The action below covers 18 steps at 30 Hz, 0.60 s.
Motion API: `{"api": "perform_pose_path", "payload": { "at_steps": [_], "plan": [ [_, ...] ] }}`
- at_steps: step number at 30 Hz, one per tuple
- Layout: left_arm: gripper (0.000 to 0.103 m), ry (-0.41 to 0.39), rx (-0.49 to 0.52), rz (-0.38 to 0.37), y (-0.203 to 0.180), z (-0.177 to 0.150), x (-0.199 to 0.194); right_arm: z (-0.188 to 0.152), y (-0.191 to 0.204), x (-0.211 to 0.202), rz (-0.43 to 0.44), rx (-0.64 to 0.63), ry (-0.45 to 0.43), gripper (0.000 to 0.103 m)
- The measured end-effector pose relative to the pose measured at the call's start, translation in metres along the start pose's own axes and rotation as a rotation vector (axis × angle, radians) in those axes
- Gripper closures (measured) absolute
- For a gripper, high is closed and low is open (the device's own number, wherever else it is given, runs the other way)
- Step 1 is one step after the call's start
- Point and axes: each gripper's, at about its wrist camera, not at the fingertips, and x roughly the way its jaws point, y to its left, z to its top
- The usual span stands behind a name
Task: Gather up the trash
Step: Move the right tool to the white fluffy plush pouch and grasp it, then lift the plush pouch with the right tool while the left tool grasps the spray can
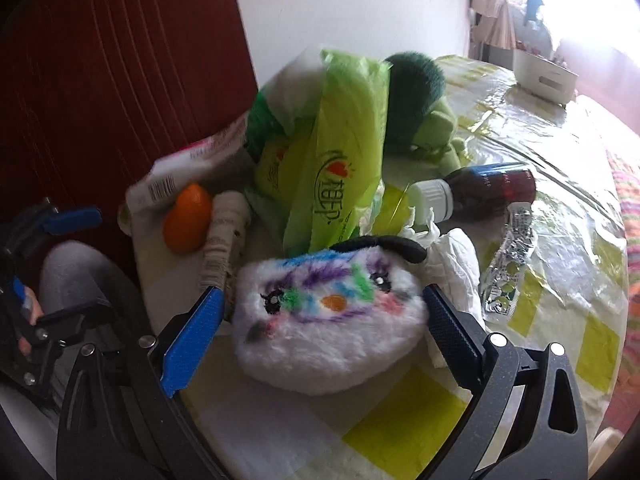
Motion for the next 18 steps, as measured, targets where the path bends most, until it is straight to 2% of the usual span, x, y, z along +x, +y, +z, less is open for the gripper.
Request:
{"api": "perform_pose_path", "payload": {
  "at_steps": [1, 3, 7, 9, 12, 14, 18],
  "plan": [
    [0.009, 0.001, 0.0, -0.001, 0.0, 0.0, 0.0, -0.001, 0.0, 0.0, -0.005, 0.005, 0.003, 0.008],
    [0.009, 0.004, 0.001, -0.005, -0.001, -0.002, 0.0, -0.001, -0.003, 0.0, -0.005, 0.023, 0.009, 0.019],
    [0.009, 0.011, 0.005, -0.004, -0.003, -0.003, 0.0, -0.007, -0.006, -0.008, 0.004, 0.053, -0.006, 0.03],
    [0.009, 0.011, 0.01, 0.001, -0.004, -0.004, 0.0, -0.009, -0.007, -0.015, 0.001, 0.071, -0.034, 0.035],
    [0.009, 0.008, 0.005, -0.004, -0.005, -0.004, -0.002, -0.013, -0.014, -0.035, 0.034, 0.133, -0.108, 0.036],
    [0.009, 0.012, -0.014, -0.029, -0.003, -0.003, -0.002, -0.016, -0.023, -0.057, 0.091, 0.211, -0.184, 0.036],
    [0.009, 0.064, -0.086, -0.108, 0.001, 0.002, 0.007, -0.026, -0.05, -0.087, 0.343, 0.41, -0.329, 0.036]
  ]
}}
